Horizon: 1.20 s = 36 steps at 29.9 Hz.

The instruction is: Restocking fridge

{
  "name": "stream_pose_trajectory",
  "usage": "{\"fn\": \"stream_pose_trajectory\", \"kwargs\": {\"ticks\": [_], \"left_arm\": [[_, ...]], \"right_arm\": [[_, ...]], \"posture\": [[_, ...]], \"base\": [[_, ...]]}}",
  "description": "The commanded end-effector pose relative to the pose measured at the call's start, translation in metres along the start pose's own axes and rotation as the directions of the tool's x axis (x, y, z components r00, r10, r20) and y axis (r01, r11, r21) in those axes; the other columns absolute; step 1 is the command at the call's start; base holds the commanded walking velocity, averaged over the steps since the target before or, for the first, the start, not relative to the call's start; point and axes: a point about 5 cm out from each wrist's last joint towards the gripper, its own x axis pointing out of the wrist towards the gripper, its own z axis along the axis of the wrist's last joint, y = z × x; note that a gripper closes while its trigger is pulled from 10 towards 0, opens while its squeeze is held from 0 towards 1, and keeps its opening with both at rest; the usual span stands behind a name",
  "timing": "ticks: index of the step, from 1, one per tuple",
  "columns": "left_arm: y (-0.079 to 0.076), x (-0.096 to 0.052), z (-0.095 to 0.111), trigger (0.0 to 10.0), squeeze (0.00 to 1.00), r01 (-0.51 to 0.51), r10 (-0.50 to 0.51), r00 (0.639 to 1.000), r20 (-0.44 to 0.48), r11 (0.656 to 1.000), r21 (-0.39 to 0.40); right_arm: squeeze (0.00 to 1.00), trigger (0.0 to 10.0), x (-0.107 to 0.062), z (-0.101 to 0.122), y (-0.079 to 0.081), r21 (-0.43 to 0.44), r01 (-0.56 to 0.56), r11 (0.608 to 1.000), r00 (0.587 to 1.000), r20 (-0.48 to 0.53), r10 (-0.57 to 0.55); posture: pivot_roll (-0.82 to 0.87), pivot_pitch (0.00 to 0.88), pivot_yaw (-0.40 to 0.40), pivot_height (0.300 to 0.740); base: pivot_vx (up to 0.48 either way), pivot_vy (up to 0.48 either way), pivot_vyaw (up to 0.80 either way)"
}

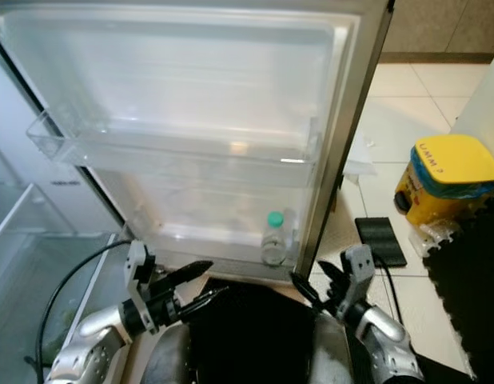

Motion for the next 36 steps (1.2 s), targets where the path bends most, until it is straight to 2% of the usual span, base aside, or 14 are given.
{"fn": "stream_pose_trajectory", "kwargs": {"ticks": [1, 6, 9, 11, 36], "left_arm": [[0.001, -0.003, -0.004, 10.0, 0.0, 0.0, 0.0, 1.0, -0.022, 1.0, -0.001], [0.001, -0.003, -0.004, 10.0, 0.0, 0.0, 0.0, 1.0, -0.02, 1.0, 0.0], [0.0, -0.002, -0.006, 10.0, 0.0, 0.0, 0.0, 1.0, -0.02, 1.0, -0.001], [0.0, -0.002, -0.006, 10.0, 0.0, 0.0, 0.0, 1.0, -0.021, 1.0, -0.002], [0.003, 0.0, -0.012, 10.0, 0.0, -0.005, 0.005, 1.0, -0.026, 1.0, -0.002]], "right_arm": [[0.0, 10.0, -0.007, -0.019, -0.004, 0.027, 0.058, 0.998, 0.995, -0.079, -0.056], [0.0, 10.0, -0.013, -0.03, -0.007, 0.042, 0.106, 0.994, 0.987, -0.128, -0.099], [0.0, 10.0, -0.037, -0.062, -0.019, 0.132, 0.256, 0.958, 0.944, -0.246, -0.218], [0.0, 10.0, -0.044, -0.07, -0.02, 0.15, 0.29, 0.945, 0.931, -0.272, -0.242], [0.0, 10.0, -0.044, -0.082, -0.015, 0.151, 0.308, 0.939, 0.917, -0.312, -0.25]], "posture": [[0.13, 0.128, 0.019, 0.546], [0.13, 0.128, 0.019, 0.546], [0.13, 0.124, 0.015, 0.551], [0.13, 0.124, 0.015, 0.561], [0.13, 0.098, 0.007, 0.671]], "base": [[0.0, 0.0, 0.0], [0.0, 0.0, 0.0], [0.0, 0.0, 0.0], [0.0, 0.0, 0.0], [0.0, 0.0, 0.0]]}}
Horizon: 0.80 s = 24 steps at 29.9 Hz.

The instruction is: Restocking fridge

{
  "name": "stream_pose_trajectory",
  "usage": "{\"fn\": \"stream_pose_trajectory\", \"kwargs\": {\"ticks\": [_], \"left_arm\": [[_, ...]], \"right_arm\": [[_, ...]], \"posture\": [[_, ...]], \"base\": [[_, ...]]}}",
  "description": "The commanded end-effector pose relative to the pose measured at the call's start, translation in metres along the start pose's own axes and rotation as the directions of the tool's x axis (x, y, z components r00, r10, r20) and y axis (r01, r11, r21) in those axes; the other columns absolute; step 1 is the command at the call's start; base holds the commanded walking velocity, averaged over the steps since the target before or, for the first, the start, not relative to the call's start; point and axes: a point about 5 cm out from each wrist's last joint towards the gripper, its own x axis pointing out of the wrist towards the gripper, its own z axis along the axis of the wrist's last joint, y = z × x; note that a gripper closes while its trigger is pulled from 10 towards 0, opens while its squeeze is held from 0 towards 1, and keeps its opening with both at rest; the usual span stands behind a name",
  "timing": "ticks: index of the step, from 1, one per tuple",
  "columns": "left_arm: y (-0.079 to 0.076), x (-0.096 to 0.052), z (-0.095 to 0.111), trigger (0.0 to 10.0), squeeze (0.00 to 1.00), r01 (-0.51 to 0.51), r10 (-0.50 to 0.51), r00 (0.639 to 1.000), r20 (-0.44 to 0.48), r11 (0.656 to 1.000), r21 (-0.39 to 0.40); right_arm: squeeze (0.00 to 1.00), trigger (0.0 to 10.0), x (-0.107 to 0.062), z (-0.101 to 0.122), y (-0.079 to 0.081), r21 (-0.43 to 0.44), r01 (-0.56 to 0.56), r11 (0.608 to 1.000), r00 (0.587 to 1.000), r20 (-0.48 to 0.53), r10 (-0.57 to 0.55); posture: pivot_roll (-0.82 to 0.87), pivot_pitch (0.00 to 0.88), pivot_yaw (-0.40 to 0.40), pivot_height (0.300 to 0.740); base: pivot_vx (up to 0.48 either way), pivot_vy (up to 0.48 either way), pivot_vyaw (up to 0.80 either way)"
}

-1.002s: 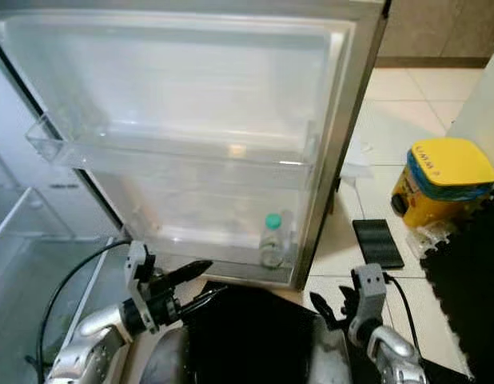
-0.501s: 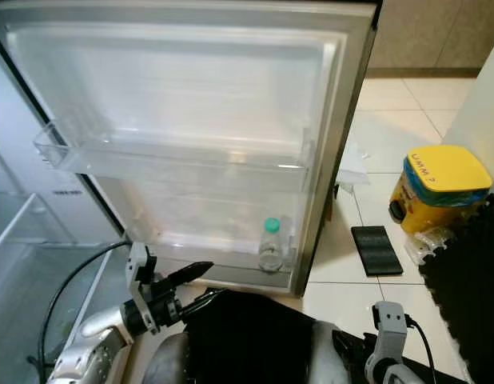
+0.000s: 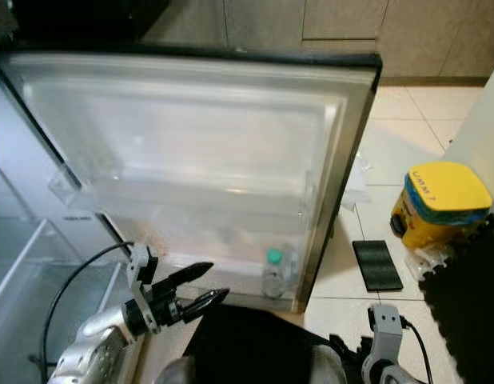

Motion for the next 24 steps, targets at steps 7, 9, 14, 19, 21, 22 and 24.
{"fn": "stream_pose_trajectory", "kwargs": {"ticks": [7, 9, 14, 19, 21, 22, 24], "left_arm": [[-0.0014, -0.0018, -0.0083, 10.0, 0.0, -0.001, 0.001, 1.0, -0.018, 1.0, -0.011], [-0.0011, -0.0006, -0.0084, 10.0, 0.0, -0.002, 0.002, 1.0, -0.013, 1.0, -0.011], [-0.0007, 0.001, -0.0086, 10.0, 0.0, -0.002, 0.002, 1.0, -0.009, 1.0, -0.01], [-0.0005, 0.0021, -0.0091, 10.0, 0.0, -0.002, 0.002, 1.0, -0.006, 1.0, -0.01], [-0.0003, 0.0024, -0.0092, 10.0, 0.0, -0.002, 0.002, 1.0, -0.006, 1.0, -0.009], [-0.0001, 0.003, -0.0091, 10.0, 0.0, -0.002, 0.002, 1.0, -0.004, 1.0, -0.008], [0.0001, 0.0034, -0.009, 10.0, 0.0, -0.002, 0.002, 1.0, -0.002, 1.0, -0.007]], "right_arm": [[0.0, 10.0, -0.0046, -0.0122, -0.0024, 0.003, 0.015, 1.0, 0.999, -0.038, -0.014], [0.0, 10.0, -0.0047, -0.0124, -0.0027, 0.002, 0.015, 1.0, 0.999, -0.04, -0.015], [0.0, 10.0, -0.0043, -0.0129, -0.0018, -0.001, 0.011, 1.0, 0.999, -0.042, -0.011], [0.0, 10.0, -0.0043, -0.0149, -0.0004, -0.003, 0.007, 1.0, 0.999, -0.047, -0.007], [0.0, 10.0, -0.0043, -0.0155, -0.0002, -0.006, 0.009, 1.0, 0.999, -0.051, -0.009], [0.0, 10.0, -0.0046, -0.0171, -0.0002, -0.004, 0.015, 1.0, 0.998, -0.057, -0.015], [0.0, 10.0, -0.0056, -0.0204, -0.0007, -0.006, 0.027, 1.0, 0.997, -0.071, -0.028]], "posture": [[0.12, 0.093, 0.001, 0.706], [0.12, 0.091, -0.002, 0.716], [0.12, 0.088, -0.002, 0.74], [0.11, 0.086, -0.005, 0.74], [0.11, 0.086, -0.005, 0.74], [0.11, 0.085, -0.007, 0.74], [0.11, 0.084, -0.008, 0.74]], "base": [[0.0, 0.0, 0.0], [0.0, 0.0, 0.0], [0.0, 0.0, 0.0], [0.0, 0.0, 0.0], [0.0, 0.0, 0.0], [0.0, 0.0, 0.0], [0.0, 0.0, 0.0]]}}
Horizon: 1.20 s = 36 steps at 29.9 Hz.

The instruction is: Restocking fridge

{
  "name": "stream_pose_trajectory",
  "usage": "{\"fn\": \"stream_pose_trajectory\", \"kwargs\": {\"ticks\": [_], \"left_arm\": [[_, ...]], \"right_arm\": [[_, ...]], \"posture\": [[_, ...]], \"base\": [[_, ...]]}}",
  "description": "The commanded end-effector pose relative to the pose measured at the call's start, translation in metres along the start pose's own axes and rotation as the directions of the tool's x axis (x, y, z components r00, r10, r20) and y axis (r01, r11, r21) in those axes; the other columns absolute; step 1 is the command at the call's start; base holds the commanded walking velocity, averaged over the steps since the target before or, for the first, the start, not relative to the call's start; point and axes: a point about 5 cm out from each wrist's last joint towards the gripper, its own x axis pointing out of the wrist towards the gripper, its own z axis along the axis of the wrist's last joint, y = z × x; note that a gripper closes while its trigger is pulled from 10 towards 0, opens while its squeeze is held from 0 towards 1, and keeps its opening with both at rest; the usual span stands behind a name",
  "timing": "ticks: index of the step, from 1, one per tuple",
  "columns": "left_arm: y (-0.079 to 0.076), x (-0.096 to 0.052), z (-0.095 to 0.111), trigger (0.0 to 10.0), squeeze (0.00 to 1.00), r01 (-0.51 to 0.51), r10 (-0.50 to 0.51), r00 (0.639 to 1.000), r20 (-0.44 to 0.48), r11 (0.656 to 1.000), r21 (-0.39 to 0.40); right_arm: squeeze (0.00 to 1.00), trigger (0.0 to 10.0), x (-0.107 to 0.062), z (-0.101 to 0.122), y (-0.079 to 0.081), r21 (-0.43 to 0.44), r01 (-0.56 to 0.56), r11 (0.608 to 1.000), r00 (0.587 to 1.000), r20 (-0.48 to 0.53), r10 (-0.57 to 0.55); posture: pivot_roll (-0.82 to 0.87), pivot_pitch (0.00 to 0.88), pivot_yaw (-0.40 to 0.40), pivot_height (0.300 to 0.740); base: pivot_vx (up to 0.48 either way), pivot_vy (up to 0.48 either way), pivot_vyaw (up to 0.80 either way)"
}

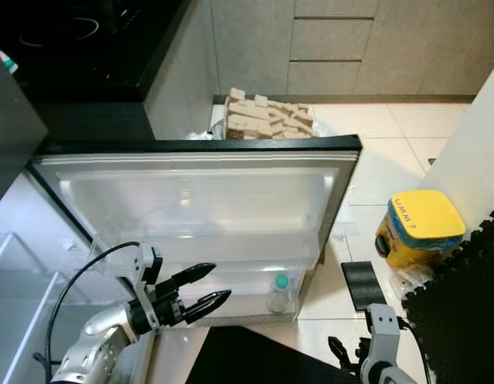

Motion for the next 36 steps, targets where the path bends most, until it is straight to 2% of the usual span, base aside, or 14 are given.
{"fn": "stream_pose_trajectory", "kwargs": {"ticks": [1, 5, 9, 11, 20, 36], "left_arm": [[-0.001, 0.001, -0.003, 10.0, 0.0, -0.007, 0.007, 1.0, 0.009, 1.0, -0.008], [-0.001, 0.002, -0.003, 10.0, 0.0, -0.012, 0.012, 1.0, 0.016, 1.0, -0.005], [0.0, 0.002, -0.002, 10.0, 0.0, -0.012, 0.013, 1.0, 0.019, 1.0, -0.004], [0.001, 0.003, -0.002, 10.0, 0.0, -0.017, 0.017, 1.0, 0.024, 1.0, -0.002], [0.003, 0.006, -0.002, 10.0, 0.0, -0.021, 0.022, 1.0, 0.015, 1.0, -0.006], [0.0, 0.005, -0.009, 10.0, 0.0, -0.015, 0.014, 0.999, -0.042, 0.999, -0.041]], "right_arm": [[0.0, 10.0, -0.005, -0.016, -0.001, 0.024, 0.026, 0.999, 0.998, -0.053, -0.024], [0.0, 10.0, -0.013, -0.034, -0.005, 0.03, 0.073, 0.997, 0.991, -0.117, -0.069], [0.0, 10.0, -0.014, -0.039, -0.005, 0.033, 0.08, 0.996, 0.988, -0.134, -0.075], [0.0, 10.0, -0.019, -0.05, -0.006, 0.033, 0.107, 0.994, 0.979, -0.175, -0.1], [0.0, 10.0, -0.026, -0.067, -0.006, 0.031, 0.16, 0.987, 0.959, -0.241, -0.148], [0.0, 10.0, -0.025, -0.07, -0.002, 0.013, 0.158, 0.987, 0.953, -0.263, -0.149]], "posture": [[0.11, 0.081, -0.01, 0.74], [0.11, 0.078, -0.014, 0.74], [0.11, 0.075, -0.015, 0.74], [0.11, 0.072, -0.017, 0.74], [0.1, 0.056, -0.019, 0.74], [0.11, 0.054, -0.02, 0.74]], "base": [[0.0, 0.0, 0.0], [0.0, 0.0, 0.0], [0.0, 0.0, 0.0], [0.0, 0.0, 0.0], [0.0, 0.0, 0.0], [0.0, 0.0, 0.0]]}}
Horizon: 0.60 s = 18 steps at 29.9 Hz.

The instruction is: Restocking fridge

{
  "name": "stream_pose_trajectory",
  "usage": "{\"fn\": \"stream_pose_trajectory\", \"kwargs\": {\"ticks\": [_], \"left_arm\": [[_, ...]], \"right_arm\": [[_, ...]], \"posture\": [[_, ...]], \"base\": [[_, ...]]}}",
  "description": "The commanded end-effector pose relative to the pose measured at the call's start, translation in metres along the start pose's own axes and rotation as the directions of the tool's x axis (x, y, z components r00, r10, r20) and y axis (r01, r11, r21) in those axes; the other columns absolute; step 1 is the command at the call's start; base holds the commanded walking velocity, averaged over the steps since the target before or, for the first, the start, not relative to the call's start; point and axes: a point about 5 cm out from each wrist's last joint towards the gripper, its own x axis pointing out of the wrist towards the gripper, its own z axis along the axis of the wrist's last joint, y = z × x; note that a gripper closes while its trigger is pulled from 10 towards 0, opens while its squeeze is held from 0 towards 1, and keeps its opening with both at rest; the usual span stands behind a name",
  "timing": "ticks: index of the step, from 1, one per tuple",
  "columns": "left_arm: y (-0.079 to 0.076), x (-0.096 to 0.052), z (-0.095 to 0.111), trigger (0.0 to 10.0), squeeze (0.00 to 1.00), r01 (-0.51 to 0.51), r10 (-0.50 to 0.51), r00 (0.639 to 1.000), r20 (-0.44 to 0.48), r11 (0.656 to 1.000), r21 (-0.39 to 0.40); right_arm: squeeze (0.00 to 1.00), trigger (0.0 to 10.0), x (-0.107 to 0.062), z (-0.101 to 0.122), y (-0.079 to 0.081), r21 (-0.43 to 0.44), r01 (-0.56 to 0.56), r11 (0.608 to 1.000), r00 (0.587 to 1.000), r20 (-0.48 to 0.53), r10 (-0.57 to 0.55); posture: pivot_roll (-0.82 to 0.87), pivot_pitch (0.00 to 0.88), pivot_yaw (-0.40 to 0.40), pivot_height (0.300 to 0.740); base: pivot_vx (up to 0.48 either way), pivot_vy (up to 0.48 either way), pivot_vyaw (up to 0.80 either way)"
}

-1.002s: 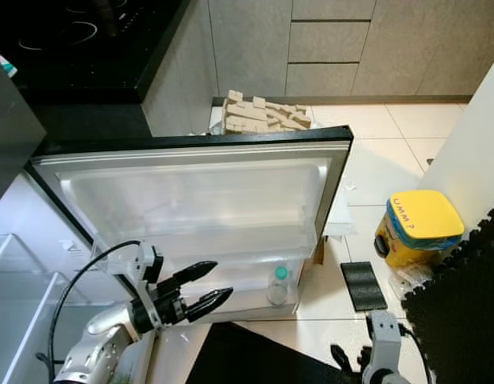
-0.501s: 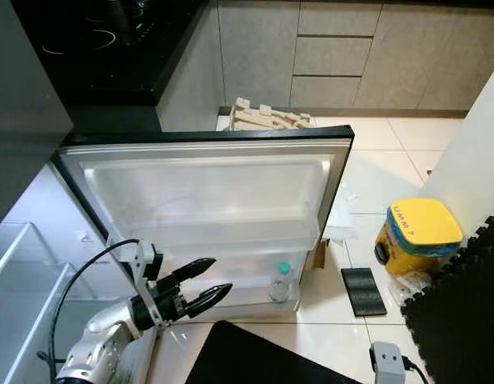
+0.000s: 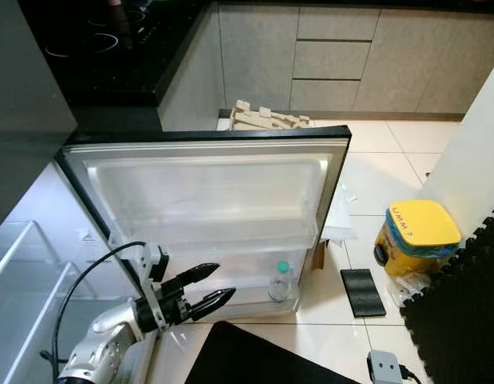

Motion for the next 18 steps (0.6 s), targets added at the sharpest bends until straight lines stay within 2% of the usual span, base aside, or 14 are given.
{"fn": "stream_pose_trajectory", "kwargs": {"ticks": [1, 18], "left_arm": [[-0.0019, 0.0006, -0.003, 10.0, 0.0, 0.004, -0.004, 1.0, -0.015, 1.0, -0.004], [0.0002, 0.0024, -0.0024, 10.0, 0.0, 0.007, -0.007, 1.0, -0.028, 1.0, 0.009]], "right_arm": [[0.0, 10.0, -0.0003, -0.0058, 0.0017, 0.007, -0.001, 1.0, 1.0, -0.027, 0.001], [0.0, 10.0, 0.0021, -0.003, 0.0061, -0.013, -0.017, 1.0, 0.999, -0.033, 0.017]], "posture": [[0.11, 0.055, -0.02, 0.74], [0.11, 0.038, -0.022, 0.74]], "base": [[0.0, 0.0, -0.8], [0.0, 0.0, -0.77]]}}
